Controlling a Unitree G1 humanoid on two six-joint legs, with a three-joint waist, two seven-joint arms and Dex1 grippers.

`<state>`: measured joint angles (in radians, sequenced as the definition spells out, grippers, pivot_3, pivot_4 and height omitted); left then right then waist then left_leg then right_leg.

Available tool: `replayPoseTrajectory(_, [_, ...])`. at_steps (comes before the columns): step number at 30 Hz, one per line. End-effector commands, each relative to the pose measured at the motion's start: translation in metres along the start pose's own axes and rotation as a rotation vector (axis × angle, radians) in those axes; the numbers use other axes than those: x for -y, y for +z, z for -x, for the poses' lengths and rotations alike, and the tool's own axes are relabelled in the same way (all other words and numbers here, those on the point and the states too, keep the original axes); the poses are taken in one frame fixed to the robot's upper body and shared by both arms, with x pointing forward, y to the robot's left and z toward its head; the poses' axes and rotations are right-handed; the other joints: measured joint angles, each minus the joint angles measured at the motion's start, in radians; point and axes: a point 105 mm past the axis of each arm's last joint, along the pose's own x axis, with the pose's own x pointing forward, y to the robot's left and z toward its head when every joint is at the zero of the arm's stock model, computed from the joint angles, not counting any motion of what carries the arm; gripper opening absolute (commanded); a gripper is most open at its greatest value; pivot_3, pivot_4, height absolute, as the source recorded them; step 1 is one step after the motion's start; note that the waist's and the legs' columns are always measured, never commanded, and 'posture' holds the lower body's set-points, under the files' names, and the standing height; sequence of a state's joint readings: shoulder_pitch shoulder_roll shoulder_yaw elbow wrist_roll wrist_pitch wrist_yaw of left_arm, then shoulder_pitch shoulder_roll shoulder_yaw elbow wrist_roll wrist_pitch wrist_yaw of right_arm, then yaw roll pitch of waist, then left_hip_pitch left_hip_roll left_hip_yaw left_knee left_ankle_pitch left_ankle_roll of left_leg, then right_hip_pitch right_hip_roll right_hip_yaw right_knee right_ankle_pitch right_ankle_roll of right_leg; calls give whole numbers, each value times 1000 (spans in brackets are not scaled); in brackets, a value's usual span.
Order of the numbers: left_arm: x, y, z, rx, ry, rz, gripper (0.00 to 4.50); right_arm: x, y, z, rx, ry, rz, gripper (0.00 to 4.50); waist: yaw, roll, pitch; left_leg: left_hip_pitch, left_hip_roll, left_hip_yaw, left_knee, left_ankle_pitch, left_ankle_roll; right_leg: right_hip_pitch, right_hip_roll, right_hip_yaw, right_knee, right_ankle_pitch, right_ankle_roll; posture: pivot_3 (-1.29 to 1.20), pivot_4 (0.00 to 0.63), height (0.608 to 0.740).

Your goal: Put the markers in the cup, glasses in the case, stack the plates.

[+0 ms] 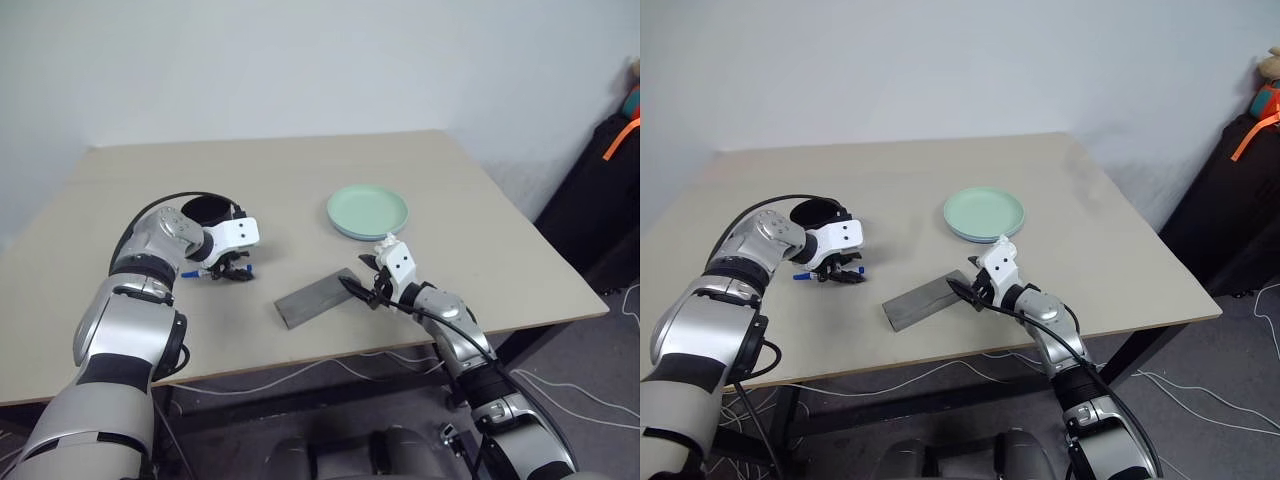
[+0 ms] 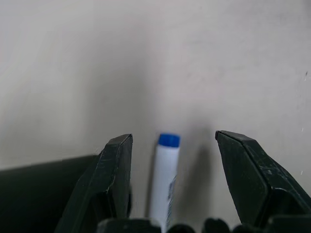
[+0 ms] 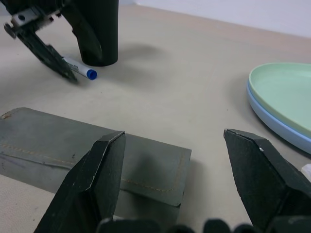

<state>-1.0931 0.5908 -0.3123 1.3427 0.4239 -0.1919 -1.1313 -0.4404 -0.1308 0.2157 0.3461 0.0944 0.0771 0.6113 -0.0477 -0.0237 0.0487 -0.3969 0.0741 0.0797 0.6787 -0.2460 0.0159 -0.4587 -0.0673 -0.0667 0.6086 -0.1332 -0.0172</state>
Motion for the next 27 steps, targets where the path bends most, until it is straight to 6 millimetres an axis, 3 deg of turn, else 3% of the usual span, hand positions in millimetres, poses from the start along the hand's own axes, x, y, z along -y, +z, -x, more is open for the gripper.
replayPoseTrajectory(1, [4, -2, 0, -16, -43, 36, 2847, 2, 17, -1, 52, -6, 43, 3488, 0, 0, 0, 0, 0, 0, 0, 0, 0, 0, 0, 0, 0, 0, 0, 0, 0, 740])
replayPoseTrajectory(8, [14, -14, 4, -73, -137, 88, 2847, 4, 15, 4, 47, -30, 40, 3488, -1, 0, 0, 1, 0, 0, 0, 0, 0, 1, 0, 0, 0, 0, 0, 0, 0, 740])
replayPoseTrajectory(16, [17, -14, 21, -68, -230, 107, 2847, 6, 15, 7, 46, -42, 33, 3488, -4, 0, 0, 1, 0, 0, 0, 0, 0, 0, 0, 0, 0, -1, -1, 0, 0, 740])
replayPoseTrajectory(27, [3, -20, 41, -91, -160, 65, 2847, 7, 19, 3, 55, -29, 35, 3488, -2, 0, 0, 0, 0, 0, 0, 0, 0, 0, 0, 0, 0, -1, -2, 0, 0, 740])
